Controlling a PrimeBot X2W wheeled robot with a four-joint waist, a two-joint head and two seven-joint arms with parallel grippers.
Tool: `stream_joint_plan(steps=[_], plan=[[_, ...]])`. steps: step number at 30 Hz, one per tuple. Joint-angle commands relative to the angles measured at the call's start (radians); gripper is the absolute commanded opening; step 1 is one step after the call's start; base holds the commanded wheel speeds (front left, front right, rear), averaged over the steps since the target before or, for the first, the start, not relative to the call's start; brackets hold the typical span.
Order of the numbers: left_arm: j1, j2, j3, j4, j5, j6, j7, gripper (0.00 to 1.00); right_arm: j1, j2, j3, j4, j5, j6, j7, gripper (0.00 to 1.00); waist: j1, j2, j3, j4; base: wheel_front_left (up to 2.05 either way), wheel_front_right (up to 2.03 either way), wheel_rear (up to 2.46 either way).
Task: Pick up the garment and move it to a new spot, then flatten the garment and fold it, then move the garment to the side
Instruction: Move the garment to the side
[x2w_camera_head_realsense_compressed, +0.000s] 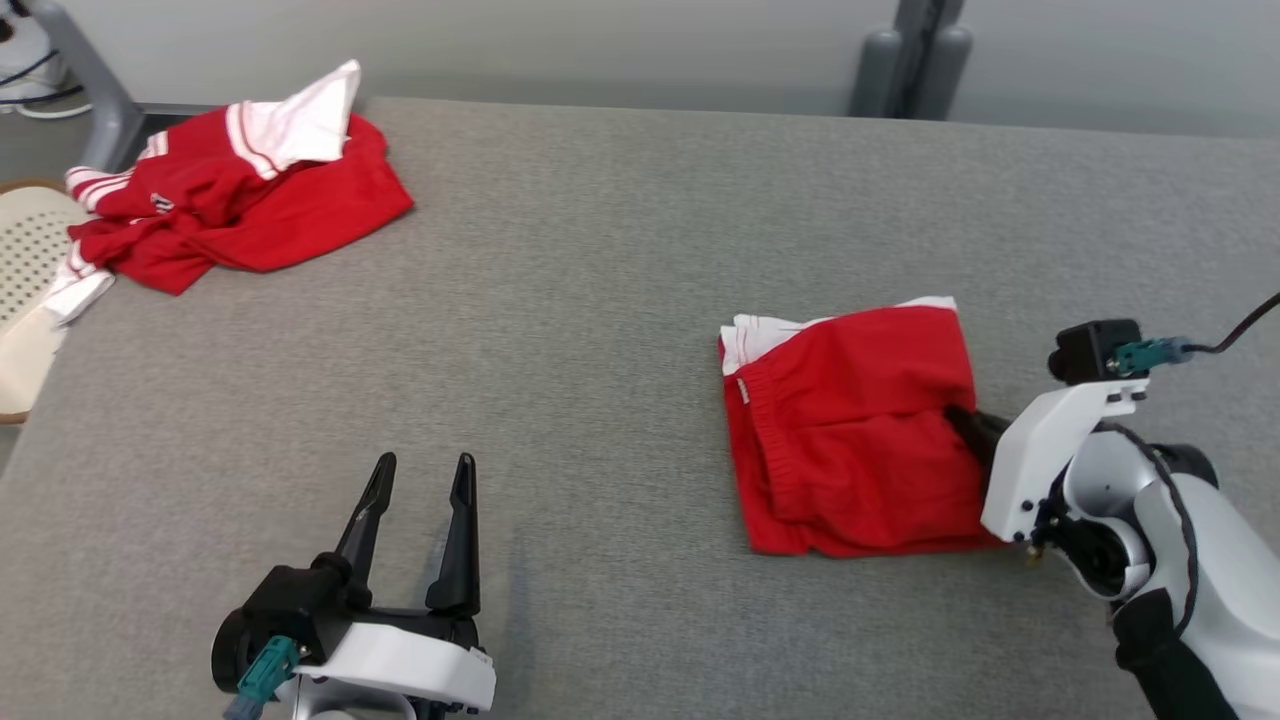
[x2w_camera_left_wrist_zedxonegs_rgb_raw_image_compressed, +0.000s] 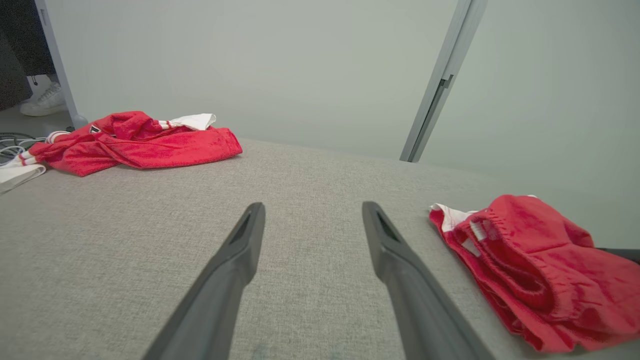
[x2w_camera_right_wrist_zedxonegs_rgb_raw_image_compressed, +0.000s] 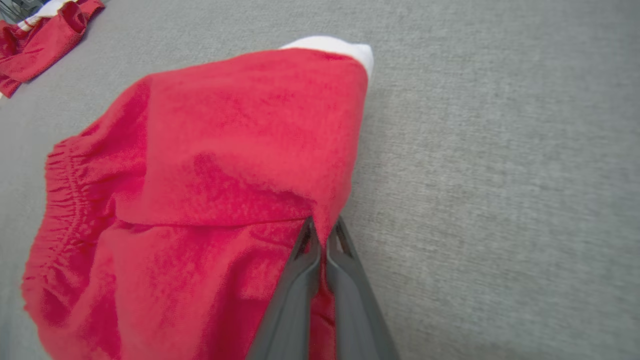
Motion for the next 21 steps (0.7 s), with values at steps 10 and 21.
stream_joint_plan(steps=[10,21], plan=[[-0.048,0.004,0.009,-0.024,0.04,-0.019,-0.002,1.0,-0.081,-0.066,-0.042,0.017,-0.029,0.0,-0.088,0.0,0.0,0.0,0.067,-0.196,0.0,0.0,0.0],[-0.088,0.04,0.009,-0.032,0.096,-0.041,-0.002,1.0,-0.158,-0.053,-0.054,0.04,-0.019,0.0,-0.154,0.0,0.0,0.0,0.151,-0.445,0.0,0.0,0.0]])
